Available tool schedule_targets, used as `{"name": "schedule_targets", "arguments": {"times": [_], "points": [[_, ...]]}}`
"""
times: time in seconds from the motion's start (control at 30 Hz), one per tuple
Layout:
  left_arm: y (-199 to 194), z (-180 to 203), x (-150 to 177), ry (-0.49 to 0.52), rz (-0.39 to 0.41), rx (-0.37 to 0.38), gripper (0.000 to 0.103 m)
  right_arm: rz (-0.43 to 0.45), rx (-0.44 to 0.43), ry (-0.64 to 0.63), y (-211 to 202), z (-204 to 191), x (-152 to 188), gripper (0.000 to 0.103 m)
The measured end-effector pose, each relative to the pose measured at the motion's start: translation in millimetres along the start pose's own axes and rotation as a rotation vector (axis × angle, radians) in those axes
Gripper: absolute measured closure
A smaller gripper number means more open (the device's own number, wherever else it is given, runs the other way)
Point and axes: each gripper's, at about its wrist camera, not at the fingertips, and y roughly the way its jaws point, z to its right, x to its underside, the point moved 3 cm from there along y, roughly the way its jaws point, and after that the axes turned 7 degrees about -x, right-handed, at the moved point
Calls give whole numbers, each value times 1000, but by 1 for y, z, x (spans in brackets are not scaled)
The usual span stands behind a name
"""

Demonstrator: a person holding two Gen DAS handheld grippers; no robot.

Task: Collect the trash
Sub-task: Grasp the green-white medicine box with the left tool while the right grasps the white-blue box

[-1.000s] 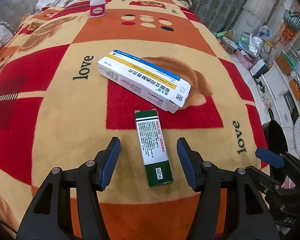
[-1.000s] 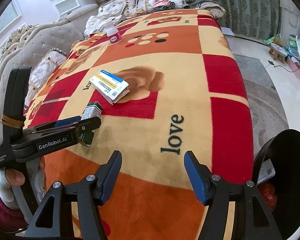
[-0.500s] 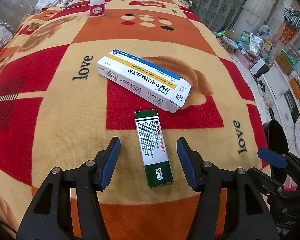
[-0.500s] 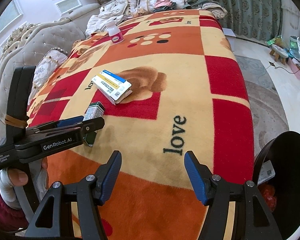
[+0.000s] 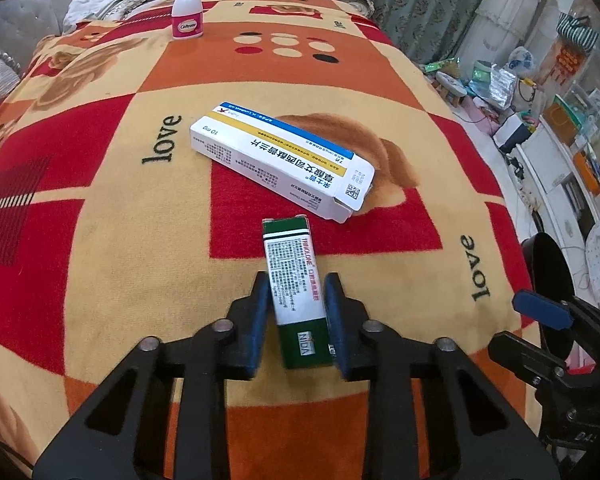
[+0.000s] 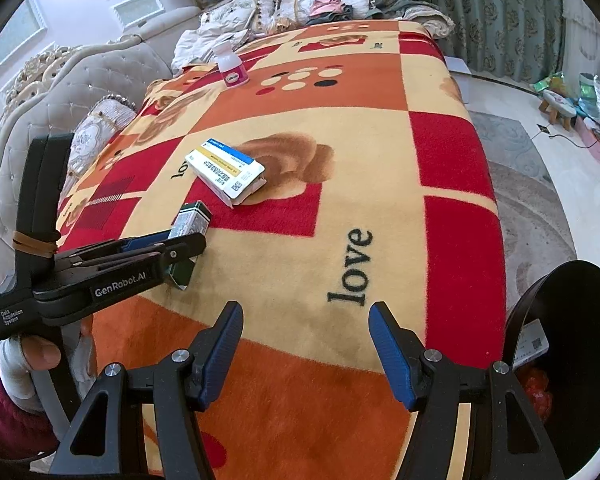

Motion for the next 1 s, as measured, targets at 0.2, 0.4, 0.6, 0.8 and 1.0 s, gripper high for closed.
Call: {"name": "schedule_targets", "arguments": {"times": [0.2, 0.4, 0.6, 0.8, 1.0], "points": [[-16, -8, 5, 3, 32, 12, 81, 4, -18, -4, 0, -5, 1, 40], [-33, -25, 13, -18, 49, 17, 81, 1, -48, -10, 8, -17, 1, 40], [-48, -46, 21, -39, 71, -12, 81, -15, -71, -53, 24, -38, -2, 40], [-57, -65, 27, -59, 88, -48, 81, -39, -81, -113, 45, -58, -9, 40], [-58, -81, 30, -77, 89, -75, 81, -67, -86, -163, 68, -73, -18, 39]]}}
